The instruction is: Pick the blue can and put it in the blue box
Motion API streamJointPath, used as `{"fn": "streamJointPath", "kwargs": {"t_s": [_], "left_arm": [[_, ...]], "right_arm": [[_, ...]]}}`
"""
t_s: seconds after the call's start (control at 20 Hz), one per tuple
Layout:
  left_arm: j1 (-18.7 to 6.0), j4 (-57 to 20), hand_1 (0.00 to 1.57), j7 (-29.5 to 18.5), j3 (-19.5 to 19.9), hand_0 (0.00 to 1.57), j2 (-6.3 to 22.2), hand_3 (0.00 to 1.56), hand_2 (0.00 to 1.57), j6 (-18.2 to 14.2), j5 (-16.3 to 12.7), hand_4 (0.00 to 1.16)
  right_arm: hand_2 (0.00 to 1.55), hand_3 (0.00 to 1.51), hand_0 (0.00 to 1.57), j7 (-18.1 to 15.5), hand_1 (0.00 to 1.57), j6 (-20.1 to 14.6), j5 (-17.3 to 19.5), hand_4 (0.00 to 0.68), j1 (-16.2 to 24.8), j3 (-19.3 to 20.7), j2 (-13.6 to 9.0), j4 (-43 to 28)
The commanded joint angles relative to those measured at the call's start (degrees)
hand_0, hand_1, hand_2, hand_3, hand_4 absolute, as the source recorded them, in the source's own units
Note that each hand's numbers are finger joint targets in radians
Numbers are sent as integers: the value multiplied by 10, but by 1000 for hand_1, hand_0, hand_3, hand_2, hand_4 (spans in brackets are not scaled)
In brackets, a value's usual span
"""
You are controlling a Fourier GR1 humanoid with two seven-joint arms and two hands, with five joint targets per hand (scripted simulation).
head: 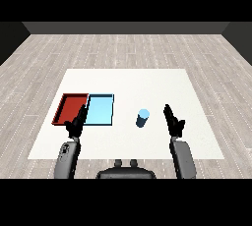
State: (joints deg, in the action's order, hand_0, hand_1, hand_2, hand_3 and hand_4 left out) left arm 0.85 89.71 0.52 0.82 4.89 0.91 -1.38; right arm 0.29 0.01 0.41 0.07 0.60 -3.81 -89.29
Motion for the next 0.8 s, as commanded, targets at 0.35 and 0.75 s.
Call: {"fn": "streamJointPath", "kwargs": {"t_s": [0.35,0.75], "left_arm": [[-38,60,0,-146,24,0,-35,0,0,16,-42,0],[-10,-3,0,-267,35,0,-30,0,0,57,-53,0]], "right_arm": [[0,0,0,-92,0,70,-76,0,-36,13,15,-49],[0,0,0,-147,0,129,-118,0,-13,55,-20,-35]]}}
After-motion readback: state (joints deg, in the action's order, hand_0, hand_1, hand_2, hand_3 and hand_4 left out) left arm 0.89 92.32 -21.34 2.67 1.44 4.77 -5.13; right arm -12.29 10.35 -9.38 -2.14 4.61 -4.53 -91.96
